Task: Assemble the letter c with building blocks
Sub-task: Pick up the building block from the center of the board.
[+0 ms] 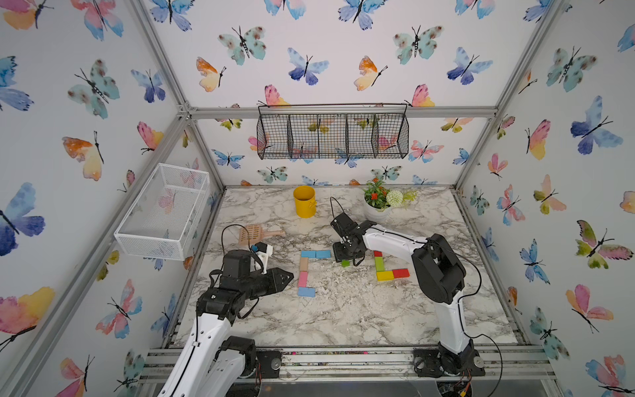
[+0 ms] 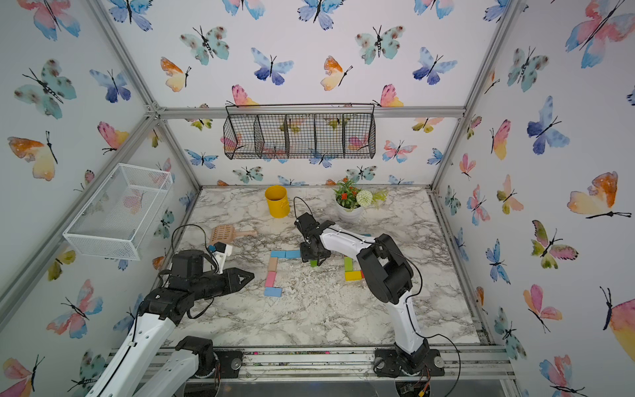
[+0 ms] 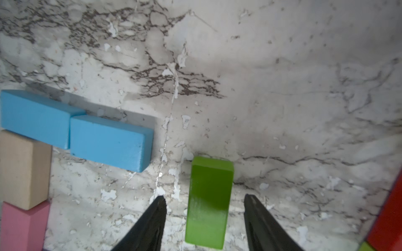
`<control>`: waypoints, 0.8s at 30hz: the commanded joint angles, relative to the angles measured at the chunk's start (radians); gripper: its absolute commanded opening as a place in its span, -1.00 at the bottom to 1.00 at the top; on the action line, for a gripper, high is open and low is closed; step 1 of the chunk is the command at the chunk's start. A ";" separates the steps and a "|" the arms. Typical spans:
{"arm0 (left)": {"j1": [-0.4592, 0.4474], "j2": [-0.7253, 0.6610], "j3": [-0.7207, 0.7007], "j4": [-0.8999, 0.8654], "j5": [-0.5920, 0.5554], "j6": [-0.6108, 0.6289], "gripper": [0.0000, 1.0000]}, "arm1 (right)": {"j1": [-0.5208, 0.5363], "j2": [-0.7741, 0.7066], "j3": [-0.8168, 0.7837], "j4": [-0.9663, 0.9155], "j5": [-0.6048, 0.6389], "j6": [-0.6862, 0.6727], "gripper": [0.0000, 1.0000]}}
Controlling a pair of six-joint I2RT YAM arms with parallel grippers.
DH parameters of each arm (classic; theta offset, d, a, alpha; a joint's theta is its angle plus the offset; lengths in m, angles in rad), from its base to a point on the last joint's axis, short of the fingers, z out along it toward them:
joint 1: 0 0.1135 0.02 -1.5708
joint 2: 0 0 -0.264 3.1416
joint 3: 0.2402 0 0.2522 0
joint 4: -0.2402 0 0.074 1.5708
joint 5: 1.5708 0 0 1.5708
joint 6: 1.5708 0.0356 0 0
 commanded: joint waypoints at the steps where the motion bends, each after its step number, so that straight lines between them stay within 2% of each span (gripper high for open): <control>1: -0.005 -0.005 -0.014 0.007 0.024 0.004 -0.40 | -0.008 0.027 0.022 -0.033 0.032 0.012 0.20; 17: -0.004 0.006 -0.006 0.011 0.027 0.009 -0.37 | 0.003 0.064 0.039 -0.078 0.045 -0.031 -0.27; 24: -0.004 0.005 -0.006 0.011 0.031 0.014 -0.35 | 0.005 -0.012 -0.022 -0.034 0.011 -0.102 -0.39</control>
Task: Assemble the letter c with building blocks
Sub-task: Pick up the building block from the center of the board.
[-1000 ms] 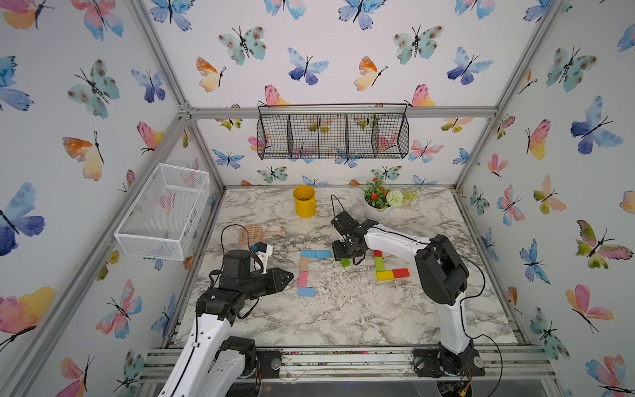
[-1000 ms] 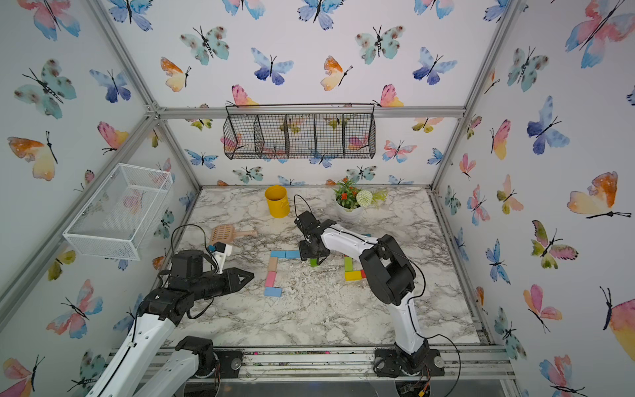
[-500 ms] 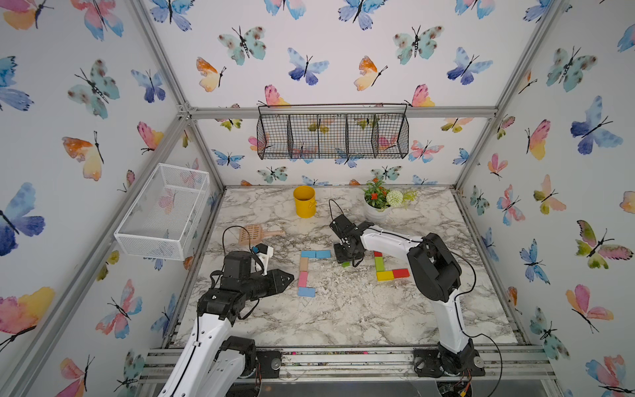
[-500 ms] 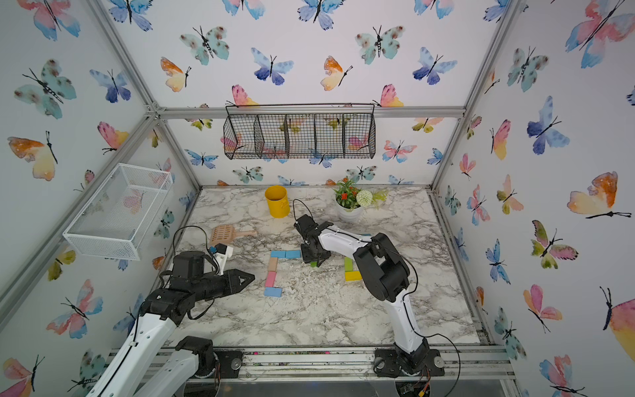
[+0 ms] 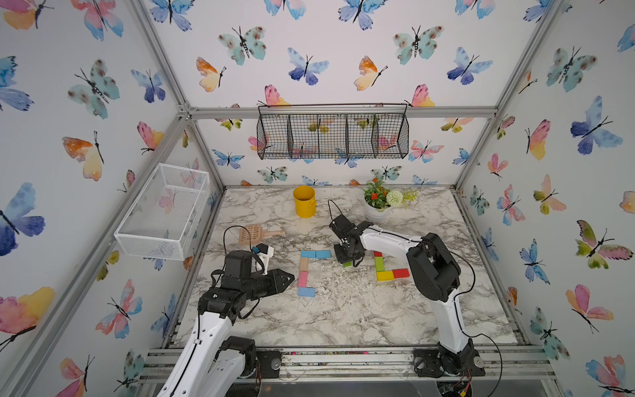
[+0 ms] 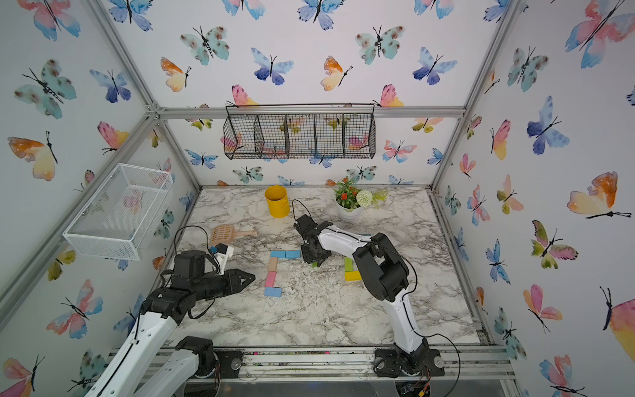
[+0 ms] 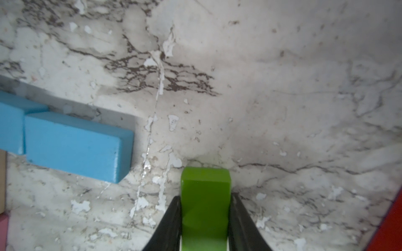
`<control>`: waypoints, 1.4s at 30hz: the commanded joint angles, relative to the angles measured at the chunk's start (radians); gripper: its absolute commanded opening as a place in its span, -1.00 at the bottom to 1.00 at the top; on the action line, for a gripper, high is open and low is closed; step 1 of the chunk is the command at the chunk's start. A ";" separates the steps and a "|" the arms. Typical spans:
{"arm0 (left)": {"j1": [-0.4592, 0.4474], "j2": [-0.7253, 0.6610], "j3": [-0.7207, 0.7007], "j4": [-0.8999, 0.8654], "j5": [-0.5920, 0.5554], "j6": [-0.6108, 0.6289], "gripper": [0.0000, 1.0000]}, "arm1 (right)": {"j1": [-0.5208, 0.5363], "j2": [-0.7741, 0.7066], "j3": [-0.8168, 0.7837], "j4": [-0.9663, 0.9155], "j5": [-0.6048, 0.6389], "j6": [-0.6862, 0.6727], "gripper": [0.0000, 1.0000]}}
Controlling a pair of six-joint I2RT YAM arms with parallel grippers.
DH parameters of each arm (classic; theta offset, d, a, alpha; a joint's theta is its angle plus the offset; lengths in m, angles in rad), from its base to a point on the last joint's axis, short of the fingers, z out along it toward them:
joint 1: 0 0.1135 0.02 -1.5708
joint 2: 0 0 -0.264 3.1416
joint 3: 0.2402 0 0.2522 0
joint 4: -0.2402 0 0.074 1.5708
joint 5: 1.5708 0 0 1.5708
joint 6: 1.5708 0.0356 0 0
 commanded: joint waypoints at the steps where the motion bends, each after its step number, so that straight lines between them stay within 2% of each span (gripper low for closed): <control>1: -0.004 -0.009 0.008 0.006 0.027 0.013 -0.35 | 0.005 -0.050 -0.033 -0.008 -0.019 -0.066 -0.39; 11: -0.004 -0.021 -0.004 0.011 0.050 0.017 -0.36 | 0.004 -0.135 -0.064 -0.020 -0.120 -0.244 -0.41; 15: -0.004 -0.043 -0.003 0.011 0.051 0.017 -0.36 | 0.004 -0.163 -0.078 -0.010 -0.215 -0.333 -0.41; 19: -0.004 -0.058 -0.011 0.009 0.056 0.016 -0.36 | 0.006 -0.169 -0.076 -0.029 -0.292 -0.423 -0.43; 29: -0.004 -0.067 -0.011 0.001 0.049 0.015 -0.36 | 0.012 -0.170 -0.076 -0.105 -0.384 -0.604 -0.44; 37: -0.004 -0.076 -0.017 -0.001 0.058 0.013 -0.36 | 0.046 -0.182 -0.116 -0.095 -0.421 -0.702 -0.43; 42: -0.005 -0.060 -0.014 0.000 0.072 0.021 -0.36 | 0.087 -0.225 -0.168 -0.055 -0.396 -0.780 -0.43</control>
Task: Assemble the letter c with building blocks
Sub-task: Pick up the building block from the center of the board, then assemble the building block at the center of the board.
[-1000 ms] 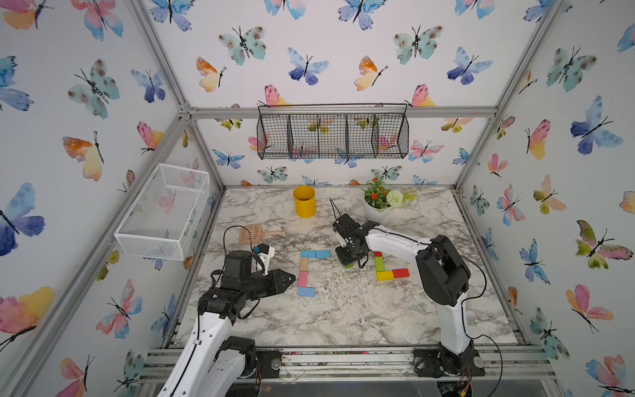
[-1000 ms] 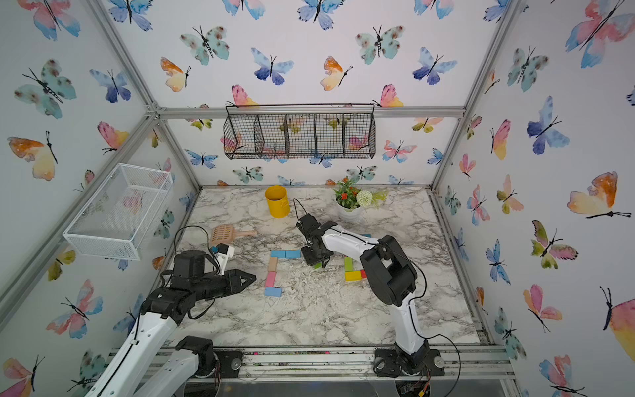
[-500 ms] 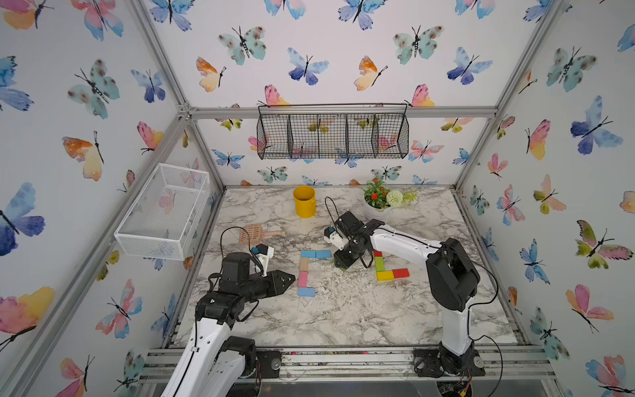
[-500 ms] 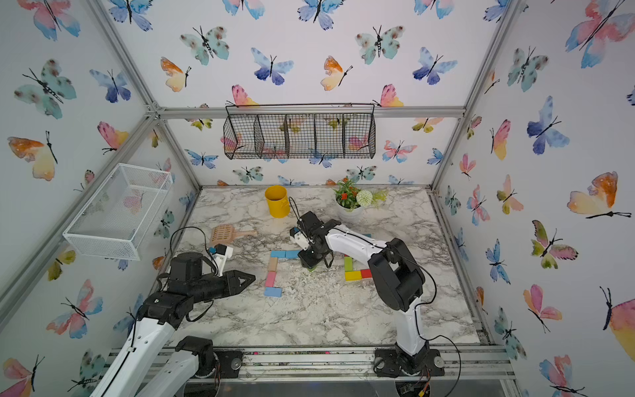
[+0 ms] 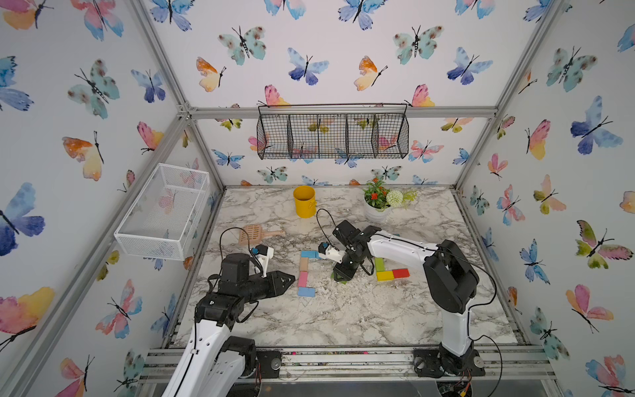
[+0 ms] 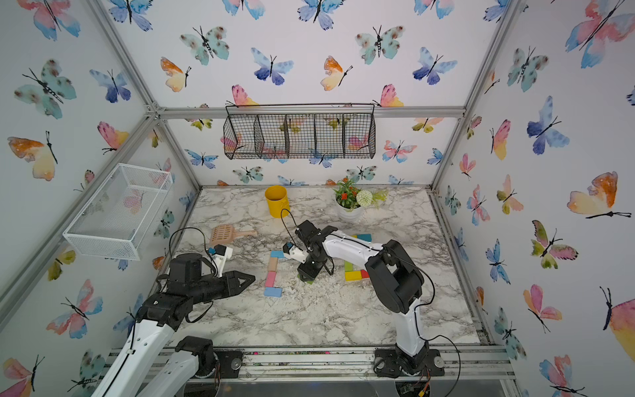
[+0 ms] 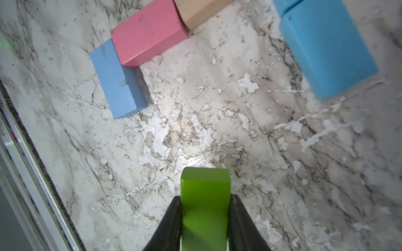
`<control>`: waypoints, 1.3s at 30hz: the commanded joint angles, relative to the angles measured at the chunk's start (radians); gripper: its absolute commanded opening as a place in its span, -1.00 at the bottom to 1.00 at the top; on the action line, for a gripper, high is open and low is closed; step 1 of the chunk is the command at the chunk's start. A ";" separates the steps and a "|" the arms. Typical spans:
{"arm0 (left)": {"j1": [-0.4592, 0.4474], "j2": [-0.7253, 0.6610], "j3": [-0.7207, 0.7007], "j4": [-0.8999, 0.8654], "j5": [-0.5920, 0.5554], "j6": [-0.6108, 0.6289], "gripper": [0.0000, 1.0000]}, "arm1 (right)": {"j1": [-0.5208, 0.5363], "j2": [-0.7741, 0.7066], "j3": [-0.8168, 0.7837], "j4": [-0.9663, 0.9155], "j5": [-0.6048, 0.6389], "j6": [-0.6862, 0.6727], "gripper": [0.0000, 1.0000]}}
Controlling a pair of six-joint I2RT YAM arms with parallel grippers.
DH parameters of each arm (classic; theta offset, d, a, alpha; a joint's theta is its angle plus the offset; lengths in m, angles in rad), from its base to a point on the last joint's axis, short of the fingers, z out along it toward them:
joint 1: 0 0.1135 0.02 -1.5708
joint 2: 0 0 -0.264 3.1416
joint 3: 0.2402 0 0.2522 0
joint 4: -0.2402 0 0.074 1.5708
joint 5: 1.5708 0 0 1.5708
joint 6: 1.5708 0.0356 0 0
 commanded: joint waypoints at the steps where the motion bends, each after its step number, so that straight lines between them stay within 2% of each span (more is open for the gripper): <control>1: -0.004 0.007 -0.002 0.001 0.040 0.021 -0.36 | 0.029 -0.058 -0.031 0.019 -0.007 -0.095 -0.43; 9: -0.004 -0.005 -0.007 0.005 0.048 0.021 -0.36 | 0.043 -0.066 -0.052 0.054 -0.007 -0.197 -0.39; 16: -0.004 0.004 -0.007 0.004 0.042 0.019 -0.36 | 0.064 -0.062 -0.076 0.108 0.023 -0.234 -0.40; 22: -0.004 0.012 -0.005 -0.009 0.042 0.021 -0.36 | 0.095 -0.039 -0.071 0.111 0.068 -0.251 -0.39; 27: -0.004 0.013 -0.007 -0.047 -0.014 0.010 -0.38 | 0.127 -0.031 -0.084 0.125 0.099 -0.269 -0.39; 39: -0.005 0.013 0.010 -0.112 -0.065 0.020 -0.40 | 0.176 -0.011 -0.090 0.155 0.124 -0.249 -0.39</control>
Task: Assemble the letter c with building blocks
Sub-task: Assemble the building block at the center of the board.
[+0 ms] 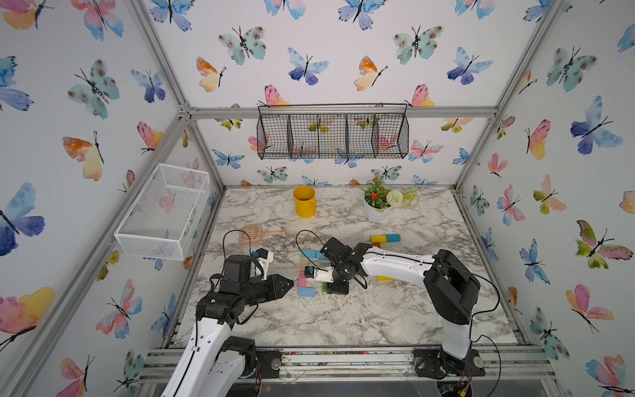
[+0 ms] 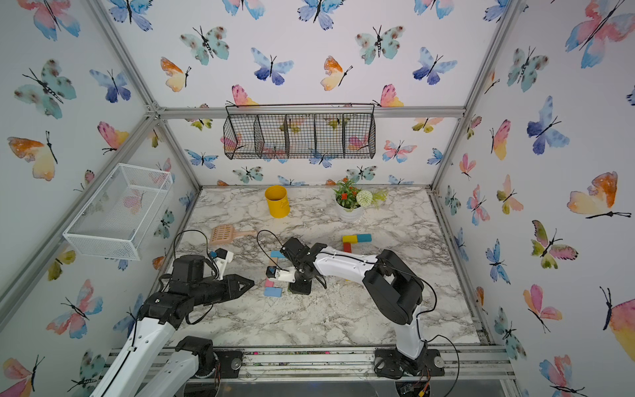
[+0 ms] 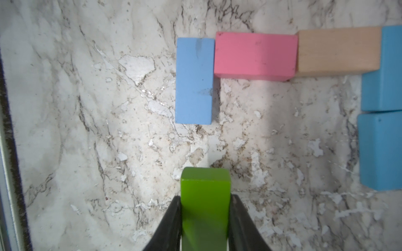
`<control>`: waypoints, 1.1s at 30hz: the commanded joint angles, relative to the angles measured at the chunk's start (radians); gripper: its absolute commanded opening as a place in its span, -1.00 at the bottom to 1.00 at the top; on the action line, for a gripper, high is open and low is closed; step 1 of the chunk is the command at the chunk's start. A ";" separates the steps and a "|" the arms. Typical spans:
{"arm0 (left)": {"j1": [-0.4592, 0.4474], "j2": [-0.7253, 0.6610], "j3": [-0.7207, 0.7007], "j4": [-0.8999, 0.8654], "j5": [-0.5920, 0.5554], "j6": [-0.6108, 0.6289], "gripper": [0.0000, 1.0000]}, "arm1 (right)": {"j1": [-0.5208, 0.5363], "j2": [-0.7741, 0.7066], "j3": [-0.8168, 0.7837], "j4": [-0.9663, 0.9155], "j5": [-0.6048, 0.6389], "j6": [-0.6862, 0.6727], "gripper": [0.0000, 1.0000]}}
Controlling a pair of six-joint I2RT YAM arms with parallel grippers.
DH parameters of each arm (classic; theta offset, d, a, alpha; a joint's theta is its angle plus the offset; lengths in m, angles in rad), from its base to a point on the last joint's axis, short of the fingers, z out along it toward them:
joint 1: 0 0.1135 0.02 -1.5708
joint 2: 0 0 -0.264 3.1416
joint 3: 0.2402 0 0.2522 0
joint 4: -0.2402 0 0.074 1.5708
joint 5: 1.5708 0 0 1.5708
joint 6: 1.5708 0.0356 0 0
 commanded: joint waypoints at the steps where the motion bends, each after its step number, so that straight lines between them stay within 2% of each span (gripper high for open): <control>1: -0.004 0.002 0.011 -0.035 -0.030 0.015 -0.41 | 0.022 0.030 -0.007 0.014 0.025 0.006 -0.39; 33: -0.005 0.029 0.008 -0.033 -0.010 0.039 -0.43 | 0.066 0.118 0.053 0.027 0.045 0.000 -0.36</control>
